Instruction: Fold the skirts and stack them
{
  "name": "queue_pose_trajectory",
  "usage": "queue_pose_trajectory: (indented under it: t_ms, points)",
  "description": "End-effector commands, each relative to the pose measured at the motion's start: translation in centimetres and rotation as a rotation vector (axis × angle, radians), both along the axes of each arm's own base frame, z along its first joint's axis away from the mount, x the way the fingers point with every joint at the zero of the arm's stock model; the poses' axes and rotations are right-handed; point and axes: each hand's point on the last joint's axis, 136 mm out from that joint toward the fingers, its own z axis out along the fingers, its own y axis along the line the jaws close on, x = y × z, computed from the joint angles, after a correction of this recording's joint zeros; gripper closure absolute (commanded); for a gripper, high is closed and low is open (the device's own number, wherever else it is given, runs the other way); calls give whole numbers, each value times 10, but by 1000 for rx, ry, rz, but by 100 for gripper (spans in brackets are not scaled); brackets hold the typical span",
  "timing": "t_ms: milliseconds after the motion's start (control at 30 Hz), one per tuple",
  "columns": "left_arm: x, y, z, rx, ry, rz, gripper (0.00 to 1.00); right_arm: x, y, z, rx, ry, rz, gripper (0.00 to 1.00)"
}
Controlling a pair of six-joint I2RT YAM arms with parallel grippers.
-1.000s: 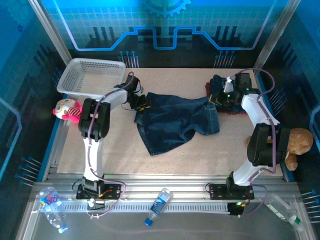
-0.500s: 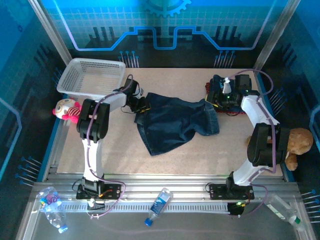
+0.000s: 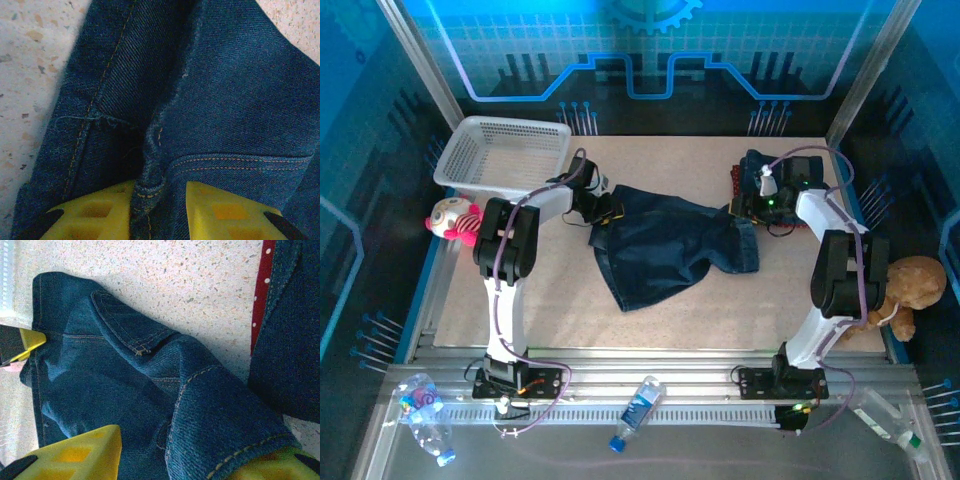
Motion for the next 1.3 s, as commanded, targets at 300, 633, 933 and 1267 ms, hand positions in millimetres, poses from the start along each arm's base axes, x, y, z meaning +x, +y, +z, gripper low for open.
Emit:
queue_pose_trajectory:
  t_ms: [300,633,933,1267]
  points:
    - [-5,-1,11,-39,-7,-5,74,-11,-3,-2,-22,-1,19,59]
    - [-7,3,24,-50,-31,-4,100,-28,-2,6,-2,-6,40,86]
    - [-21,56,215,-198,-365,55,100,-46,-5,177,206,-388,110,100]
    - [-106,105,420,-225,-737,61,100,-92,-9,346,219,-816,178,100]
